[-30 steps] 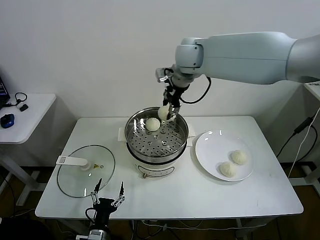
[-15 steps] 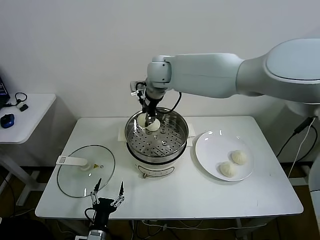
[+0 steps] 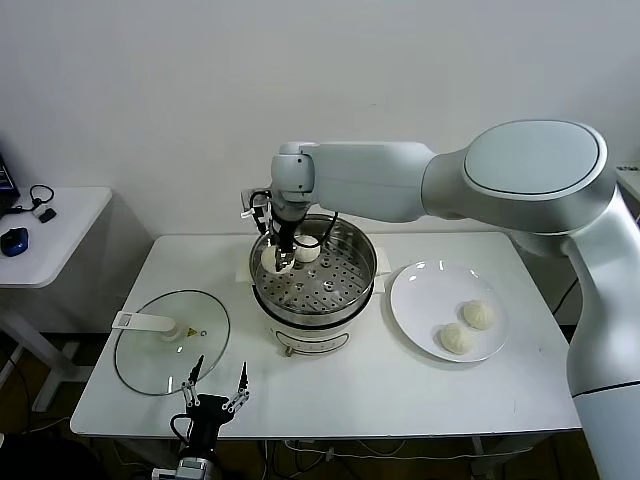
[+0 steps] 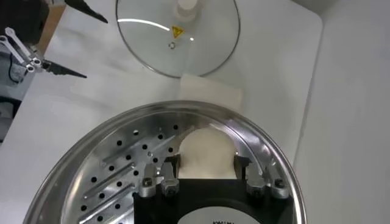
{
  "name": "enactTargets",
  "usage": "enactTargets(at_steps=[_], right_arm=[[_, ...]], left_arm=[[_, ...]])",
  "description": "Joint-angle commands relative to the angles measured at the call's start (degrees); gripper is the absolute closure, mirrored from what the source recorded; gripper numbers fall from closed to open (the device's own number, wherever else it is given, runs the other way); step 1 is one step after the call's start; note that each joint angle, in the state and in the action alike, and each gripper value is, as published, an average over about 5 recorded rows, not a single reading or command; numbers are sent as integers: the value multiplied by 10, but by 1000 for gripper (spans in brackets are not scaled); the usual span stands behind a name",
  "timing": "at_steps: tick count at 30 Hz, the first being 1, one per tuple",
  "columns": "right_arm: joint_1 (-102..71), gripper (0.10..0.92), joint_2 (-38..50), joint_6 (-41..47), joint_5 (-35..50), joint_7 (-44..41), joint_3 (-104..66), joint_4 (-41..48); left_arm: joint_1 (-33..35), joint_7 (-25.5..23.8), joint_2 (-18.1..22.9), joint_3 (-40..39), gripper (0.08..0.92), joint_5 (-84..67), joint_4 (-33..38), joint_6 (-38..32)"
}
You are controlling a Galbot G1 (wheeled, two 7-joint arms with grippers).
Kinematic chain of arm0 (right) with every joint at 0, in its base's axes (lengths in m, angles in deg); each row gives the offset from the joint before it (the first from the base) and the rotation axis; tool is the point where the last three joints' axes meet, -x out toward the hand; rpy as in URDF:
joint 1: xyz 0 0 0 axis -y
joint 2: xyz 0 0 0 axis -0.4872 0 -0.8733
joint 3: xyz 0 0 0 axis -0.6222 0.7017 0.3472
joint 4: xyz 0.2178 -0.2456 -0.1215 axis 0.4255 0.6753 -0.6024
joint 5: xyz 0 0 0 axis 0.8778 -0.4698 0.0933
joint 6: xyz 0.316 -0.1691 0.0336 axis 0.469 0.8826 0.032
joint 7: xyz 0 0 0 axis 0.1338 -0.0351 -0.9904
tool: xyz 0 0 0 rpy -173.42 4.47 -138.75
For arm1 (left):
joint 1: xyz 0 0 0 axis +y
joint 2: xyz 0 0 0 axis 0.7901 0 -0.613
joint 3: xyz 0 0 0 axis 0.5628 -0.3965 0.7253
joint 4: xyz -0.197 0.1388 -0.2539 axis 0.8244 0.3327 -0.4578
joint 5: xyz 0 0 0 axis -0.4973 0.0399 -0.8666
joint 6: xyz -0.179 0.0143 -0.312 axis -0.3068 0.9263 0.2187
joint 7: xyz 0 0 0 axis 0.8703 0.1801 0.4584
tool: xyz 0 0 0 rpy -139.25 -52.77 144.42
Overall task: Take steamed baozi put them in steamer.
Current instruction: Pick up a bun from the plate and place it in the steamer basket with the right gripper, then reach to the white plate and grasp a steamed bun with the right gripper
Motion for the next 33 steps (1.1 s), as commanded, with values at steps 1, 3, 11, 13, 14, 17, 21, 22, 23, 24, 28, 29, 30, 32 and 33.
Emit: enactTargets(at_steps=[1,3,11,13,14,17,21,22,23,24,28,29,30,32,33], right_arm=[[-23,431,-14,0,-7,-1,1,22],[-24,431,-15,-1,-7,-3,1,23],[-21,347,-12,-3,-8,-5,3,25],[-16,288,-9,-4,-8,-7,4,24],[-14,263,-6,-4,-8,-7,5,22],[-3,214,4,-6,-4,-9,4,11],[23,204,28,-11,7,-14,4,-16],[35,203,37,-14,12,-17,7,-27],[48,203,47,-18,17,-21,13,-40],[60,203,55,-21,21,-25,19,-53],[109,202,99,-34,37,-43,52,-105],[119,202,110,-37,39,-47,61,-117],[129,203,121,-39,40,-51,69,-128],[147,203,144,-45,41,-60,84,-149],[155,203,155,-48,41,-64,91,-159]], left_arm=[[-3,0,13,0,177,-1,-4,2],[-5,-1,13,0,177,-2,-4,3],[-10,-1,15,1,177,-1,-9,5],[-11,-1,15,1,177,-1,-9,5],[-11,-1,15,1,177,-1,-9,6],[-11,-2,16,1,177,-1,-8,7],[-10,-2,15,2,177,-2,-4,8],[-10,-2,15,2,177,-2,-3,8],[-9,-2,14,3,177,-2,-2,9],[-9,-2,14,3,177,-2,-2,9],[-5,-2,13,3,177,-1,2,9],[-5,-2,13,2,177,-1,3,9],[-4,-3,13,2,177,0,4,9],[-3,-3,12,2,177,0,6,9],[-2,-3,12,2,177,1,7,9]])
